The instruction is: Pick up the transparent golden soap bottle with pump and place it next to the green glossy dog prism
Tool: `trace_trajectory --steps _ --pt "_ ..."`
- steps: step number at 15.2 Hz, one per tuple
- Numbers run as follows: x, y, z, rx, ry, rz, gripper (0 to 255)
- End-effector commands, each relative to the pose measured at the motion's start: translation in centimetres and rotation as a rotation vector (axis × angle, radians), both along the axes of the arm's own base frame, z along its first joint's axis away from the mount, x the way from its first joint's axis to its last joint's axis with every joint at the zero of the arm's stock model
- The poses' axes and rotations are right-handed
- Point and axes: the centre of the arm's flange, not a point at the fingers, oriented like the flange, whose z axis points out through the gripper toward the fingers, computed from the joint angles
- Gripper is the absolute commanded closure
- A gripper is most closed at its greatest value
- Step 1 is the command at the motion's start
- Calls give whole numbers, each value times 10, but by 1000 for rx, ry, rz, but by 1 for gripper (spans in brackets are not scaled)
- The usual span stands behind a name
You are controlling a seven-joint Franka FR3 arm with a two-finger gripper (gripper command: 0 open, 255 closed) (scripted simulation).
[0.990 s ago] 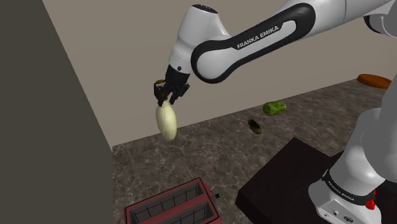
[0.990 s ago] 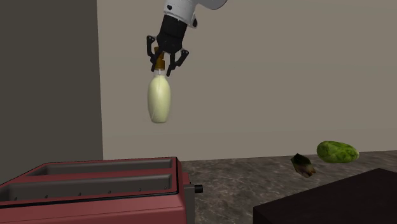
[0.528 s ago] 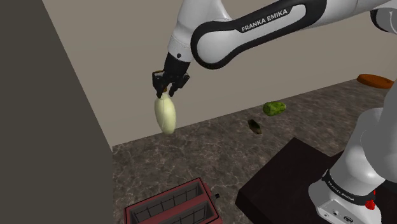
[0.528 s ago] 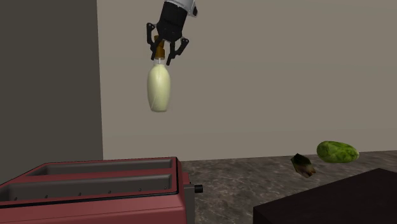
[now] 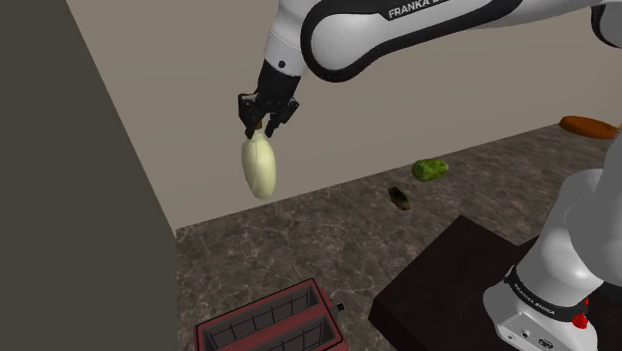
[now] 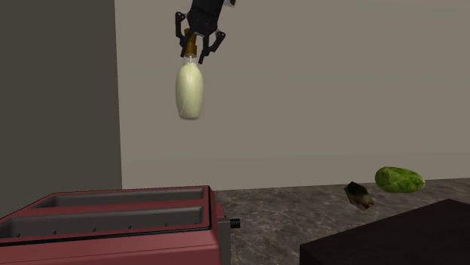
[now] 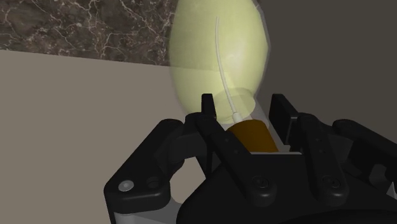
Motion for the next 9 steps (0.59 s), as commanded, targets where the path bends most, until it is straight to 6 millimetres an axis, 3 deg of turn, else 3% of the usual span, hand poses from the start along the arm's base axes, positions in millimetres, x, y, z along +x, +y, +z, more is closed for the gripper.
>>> trace_trajectory --steps 1,9 --pt "-7 -20 2 0 -1 0 255" --pt "-37 -121 3 0 -1 0 255"
